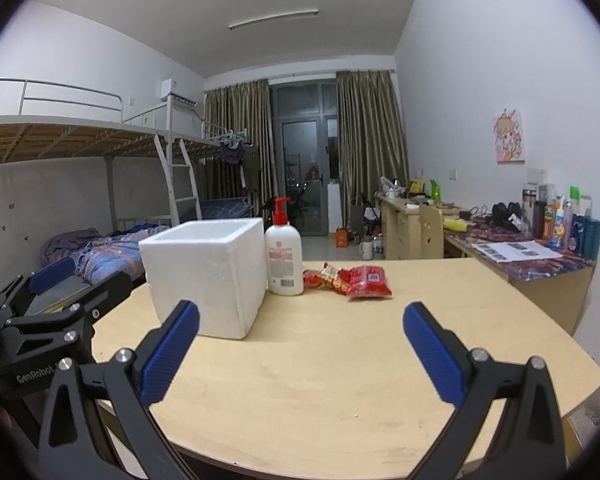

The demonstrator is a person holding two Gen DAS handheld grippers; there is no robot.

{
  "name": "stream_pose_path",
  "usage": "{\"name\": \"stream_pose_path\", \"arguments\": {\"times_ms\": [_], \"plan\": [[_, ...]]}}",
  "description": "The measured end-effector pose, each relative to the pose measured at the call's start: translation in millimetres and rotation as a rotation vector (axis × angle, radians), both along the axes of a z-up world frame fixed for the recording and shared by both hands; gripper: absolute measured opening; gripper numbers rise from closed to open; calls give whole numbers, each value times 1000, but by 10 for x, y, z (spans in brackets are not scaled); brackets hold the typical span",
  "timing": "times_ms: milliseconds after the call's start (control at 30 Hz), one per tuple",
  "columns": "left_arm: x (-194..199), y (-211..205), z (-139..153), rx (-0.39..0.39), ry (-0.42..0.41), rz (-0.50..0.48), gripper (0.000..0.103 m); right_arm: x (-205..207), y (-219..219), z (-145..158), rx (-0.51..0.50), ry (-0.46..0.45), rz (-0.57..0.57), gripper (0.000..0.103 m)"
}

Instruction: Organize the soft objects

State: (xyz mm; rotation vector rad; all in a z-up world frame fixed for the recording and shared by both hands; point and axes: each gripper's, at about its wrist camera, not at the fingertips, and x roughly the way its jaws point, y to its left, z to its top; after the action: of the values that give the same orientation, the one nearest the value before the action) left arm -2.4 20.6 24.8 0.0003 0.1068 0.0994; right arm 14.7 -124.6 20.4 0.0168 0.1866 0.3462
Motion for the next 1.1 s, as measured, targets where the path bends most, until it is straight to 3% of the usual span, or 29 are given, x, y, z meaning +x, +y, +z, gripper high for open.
{"name": "stream_pose_path", "arguments": {"times_ms": [1100], "plan": [[-73, 16, -20, -11, 28, -13, 103, -103, 48, -1, 5, -9, -6, 103]]}}
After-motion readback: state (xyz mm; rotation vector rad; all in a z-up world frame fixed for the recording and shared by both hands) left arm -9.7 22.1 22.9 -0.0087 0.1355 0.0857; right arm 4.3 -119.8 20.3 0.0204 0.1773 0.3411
